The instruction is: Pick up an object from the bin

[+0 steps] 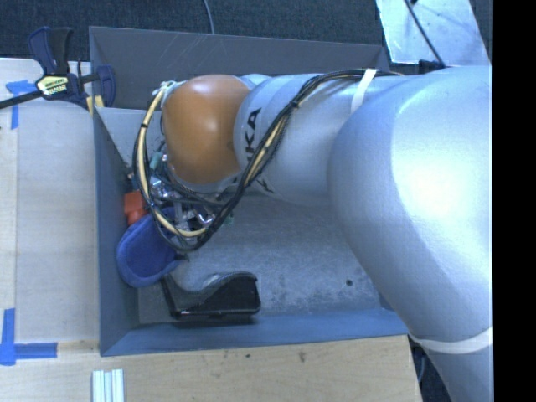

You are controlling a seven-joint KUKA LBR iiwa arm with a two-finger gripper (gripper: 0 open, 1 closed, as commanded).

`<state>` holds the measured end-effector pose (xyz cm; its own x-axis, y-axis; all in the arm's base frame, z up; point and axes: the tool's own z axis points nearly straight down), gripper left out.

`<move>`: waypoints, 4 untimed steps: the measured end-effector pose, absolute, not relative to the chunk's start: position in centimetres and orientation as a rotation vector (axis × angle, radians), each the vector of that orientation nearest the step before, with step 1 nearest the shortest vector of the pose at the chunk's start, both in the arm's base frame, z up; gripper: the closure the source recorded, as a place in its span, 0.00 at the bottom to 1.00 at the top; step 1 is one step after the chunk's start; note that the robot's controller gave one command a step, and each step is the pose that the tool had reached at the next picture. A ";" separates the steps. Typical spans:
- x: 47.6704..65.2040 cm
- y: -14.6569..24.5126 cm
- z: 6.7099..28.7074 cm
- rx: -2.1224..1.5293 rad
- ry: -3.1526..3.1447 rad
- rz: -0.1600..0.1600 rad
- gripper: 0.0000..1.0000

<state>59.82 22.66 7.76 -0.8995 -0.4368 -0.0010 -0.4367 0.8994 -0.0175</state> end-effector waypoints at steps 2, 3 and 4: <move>60.0 22.5 8.0 -0.692 3.055 -0.025 0.00; 60.2 22.3 8.4 -0.690 3.051 -0.030 1.00; 60.5 22.3 14.3 -0.688 3.055 0.001 1.00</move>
Offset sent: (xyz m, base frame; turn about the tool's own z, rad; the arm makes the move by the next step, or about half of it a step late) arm 0.0000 0.0000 0.0000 0.0000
